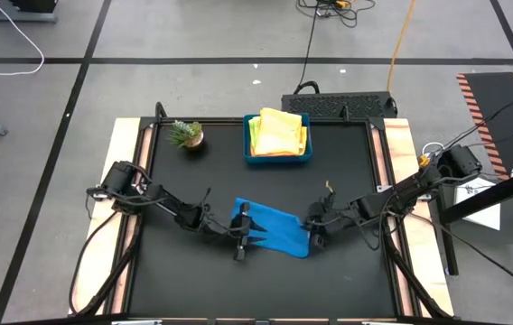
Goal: Fold microfiber towels
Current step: Fold the blue microfiber cloth
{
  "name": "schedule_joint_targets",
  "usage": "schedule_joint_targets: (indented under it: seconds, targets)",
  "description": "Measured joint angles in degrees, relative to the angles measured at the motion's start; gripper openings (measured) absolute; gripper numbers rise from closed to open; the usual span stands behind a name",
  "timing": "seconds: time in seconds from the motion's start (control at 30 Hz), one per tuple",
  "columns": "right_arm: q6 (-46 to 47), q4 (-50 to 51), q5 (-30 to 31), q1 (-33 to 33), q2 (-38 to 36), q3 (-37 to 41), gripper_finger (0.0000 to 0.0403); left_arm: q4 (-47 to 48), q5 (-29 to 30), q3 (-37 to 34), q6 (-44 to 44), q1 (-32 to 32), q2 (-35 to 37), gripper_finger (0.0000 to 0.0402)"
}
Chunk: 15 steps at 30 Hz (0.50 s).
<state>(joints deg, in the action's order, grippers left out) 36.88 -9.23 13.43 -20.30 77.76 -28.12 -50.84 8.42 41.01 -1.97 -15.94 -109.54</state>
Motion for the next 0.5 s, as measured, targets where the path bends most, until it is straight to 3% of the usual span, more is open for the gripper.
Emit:
schedule_joint_targets:
  seconds: [0.23,0.5]
  targets:
    - [-8.71,-14.18,-1.53,0.10,-0.75,-0.03,0.0004,3.50,-6.95,6.31,1.89,4.34,-0.01,0.0118]
    - [-9.96,-15.71,-1.70,-0.05,-0.75,-0.11,0.0003,23.85,-8.37,18.75,7.54,6.33,0.00,0.0183]
